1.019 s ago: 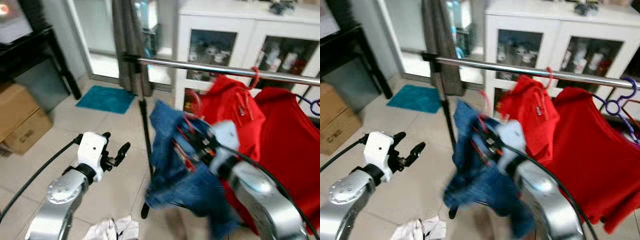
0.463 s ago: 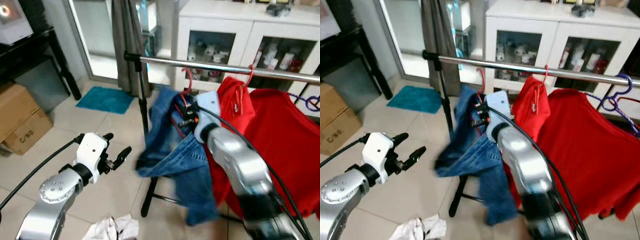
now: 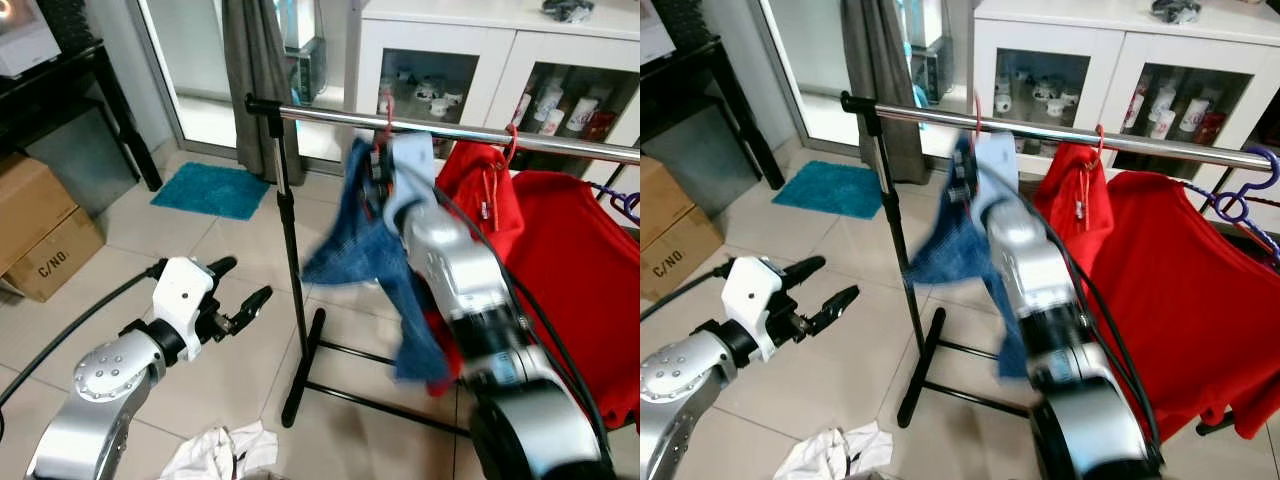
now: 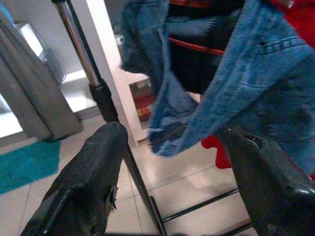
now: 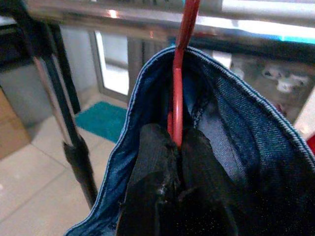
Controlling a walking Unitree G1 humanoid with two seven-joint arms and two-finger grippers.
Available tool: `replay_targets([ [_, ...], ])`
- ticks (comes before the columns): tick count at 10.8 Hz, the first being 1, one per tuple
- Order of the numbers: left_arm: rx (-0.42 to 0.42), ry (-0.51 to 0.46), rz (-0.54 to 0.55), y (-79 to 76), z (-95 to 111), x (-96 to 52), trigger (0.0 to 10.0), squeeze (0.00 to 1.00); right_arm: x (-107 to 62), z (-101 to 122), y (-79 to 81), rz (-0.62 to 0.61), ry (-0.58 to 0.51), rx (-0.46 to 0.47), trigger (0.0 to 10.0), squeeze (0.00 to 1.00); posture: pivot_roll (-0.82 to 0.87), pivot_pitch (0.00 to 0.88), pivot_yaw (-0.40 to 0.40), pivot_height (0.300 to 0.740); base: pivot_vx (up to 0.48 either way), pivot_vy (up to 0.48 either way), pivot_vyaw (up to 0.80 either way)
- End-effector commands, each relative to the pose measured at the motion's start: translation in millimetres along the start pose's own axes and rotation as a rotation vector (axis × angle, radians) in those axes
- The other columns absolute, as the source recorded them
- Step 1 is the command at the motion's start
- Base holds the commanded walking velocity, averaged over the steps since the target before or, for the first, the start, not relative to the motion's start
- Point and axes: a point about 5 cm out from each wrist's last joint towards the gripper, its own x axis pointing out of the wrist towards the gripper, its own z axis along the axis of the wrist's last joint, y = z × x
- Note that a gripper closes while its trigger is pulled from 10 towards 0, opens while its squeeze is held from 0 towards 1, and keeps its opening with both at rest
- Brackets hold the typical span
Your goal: Hang hanger
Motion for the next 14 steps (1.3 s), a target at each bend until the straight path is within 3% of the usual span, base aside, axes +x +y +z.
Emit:
replay_targets([
  [1, 0.015, -0.016, 0.003, 2.7, 4, -1.5, 10.0, 0.00, 4.5, 6, 4.2, 0.008, -0.021, 0.014, 10.0, 0.00, 0.02, 0.000, 0.058, 0.740, 0.000, 0.000, 0.00],
  [3, 0.014, -0.047, -0.015, 2.6, 8, 1.1, 10.0, 0.00, 17.8, 2, 12.3, 0.015, 0.058, -0.039, 10.0, 0.00, 0.02, 0.000, 0.066, 0.740, 0.000, 0.000, 0.00],
  [4, 0.011, -0.082, -0.028, 4.0, 15, 3.1, 10.0, 0.00, 26.7, 2, 17.3, 0.010, 0.098, -0.031, 10.0, 0.00, 0.02, 0.000, 0.071, 0.740, 0.000, 0.000, 0.00],
  [7, 0.016, -0.076, -0.043, 6.4, 17, -1.1, 10.0, 0.00, 36.7, 16, 12.3, -0.067, 0.094, 0.056, 10.0, 0.00, 0.03, 0.000, 0.084, 0.740, 0.000, 0.000, 0.00],
  [9, 0.015, -0.056, -0.057, 4.8, 14, -3.0, 10.0, 0.00, 36.9, 8, 9.5, -0.079, 0.145, 0.028, 10.0, 0.00, 0.03, 0.000, 0.088, 0.740, 0.000, 0.000, 0.00],
  [11, 0.013, -0.077, -0.055, 6.5, 17, -1.9, 10.0, 0.00, 33.8, -14, 12.1, -0.050, 0.230, -0.006, 10.0, 0.00, 0.03, 0.000, 0.087, 0.740, 0.000, 0.000, 0.00],
  [12, 0.008, -0.111, -0.055, 7.3, 21, -0.6, 10.0, 0.00, 32.3, -23, 11.1, -0.053, 0.237, 0.002, 10.0, 0.94, 0.02, 0.000, 0.086, 0.740, 0.000, 0.000, 0.00],
  [14, 0.010, -0.151, -0.039, 12.0, 27, 3.9, 10.0, 0.00, 32.0, -24, 11.6, -0.024, 0.190, 0.002, 10.0, 1.00, 0.01, 0.000, 0.090, 0.740, 0.000, 0.000, 0.00],
])
